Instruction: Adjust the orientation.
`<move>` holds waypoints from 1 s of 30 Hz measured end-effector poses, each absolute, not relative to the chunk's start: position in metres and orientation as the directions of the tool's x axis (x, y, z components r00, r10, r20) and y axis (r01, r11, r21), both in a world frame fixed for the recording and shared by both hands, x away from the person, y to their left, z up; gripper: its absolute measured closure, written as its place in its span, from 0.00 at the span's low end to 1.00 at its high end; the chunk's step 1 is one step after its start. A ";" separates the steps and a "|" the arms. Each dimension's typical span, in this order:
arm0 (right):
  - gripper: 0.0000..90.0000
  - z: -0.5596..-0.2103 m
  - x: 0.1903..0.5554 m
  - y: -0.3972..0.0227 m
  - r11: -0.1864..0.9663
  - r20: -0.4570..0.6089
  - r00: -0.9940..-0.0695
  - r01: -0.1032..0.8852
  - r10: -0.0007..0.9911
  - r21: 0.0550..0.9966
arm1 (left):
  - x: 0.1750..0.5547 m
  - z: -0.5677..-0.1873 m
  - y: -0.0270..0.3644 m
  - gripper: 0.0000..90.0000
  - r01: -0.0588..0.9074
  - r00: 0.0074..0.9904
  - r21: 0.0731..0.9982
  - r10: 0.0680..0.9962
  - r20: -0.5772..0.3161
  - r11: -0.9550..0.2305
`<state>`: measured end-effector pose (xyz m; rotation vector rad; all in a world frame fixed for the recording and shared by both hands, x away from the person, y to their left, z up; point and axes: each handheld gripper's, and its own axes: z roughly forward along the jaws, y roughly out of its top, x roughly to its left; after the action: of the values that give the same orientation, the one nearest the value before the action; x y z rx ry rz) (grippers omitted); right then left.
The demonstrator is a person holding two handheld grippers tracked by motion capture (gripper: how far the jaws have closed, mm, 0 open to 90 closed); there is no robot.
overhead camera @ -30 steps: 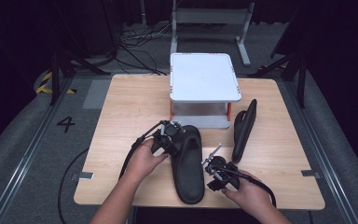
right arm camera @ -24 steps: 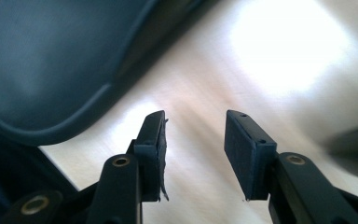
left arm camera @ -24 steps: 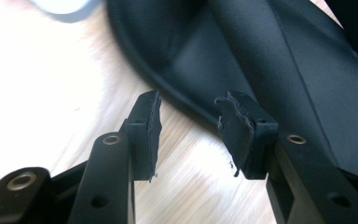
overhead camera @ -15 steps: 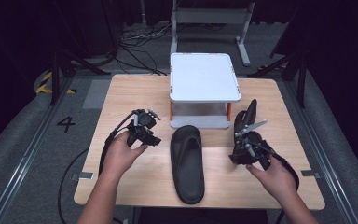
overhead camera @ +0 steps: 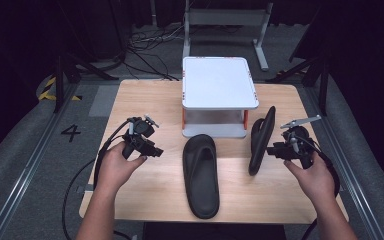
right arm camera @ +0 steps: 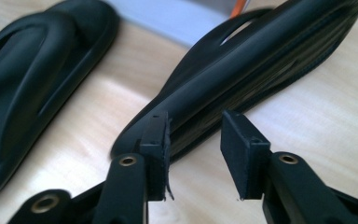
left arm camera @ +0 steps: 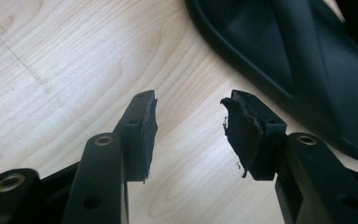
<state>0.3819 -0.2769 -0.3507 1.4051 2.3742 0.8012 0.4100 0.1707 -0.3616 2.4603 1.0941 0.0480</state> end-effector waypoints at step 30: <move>0.89 -0.363 0.426 -0.274 0.375 0.029 -0.497 0.691 0.867 0.618 | 0.395 -0.372 0.196 0.58 0.753 0.615 0.397 0.776 -0.139 -0.525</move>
<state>0.4256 -0.2736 -0.3634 1.3713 2.3385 0.8321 0.3952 0.1963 -0.3720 2.4225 1.2149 0.0757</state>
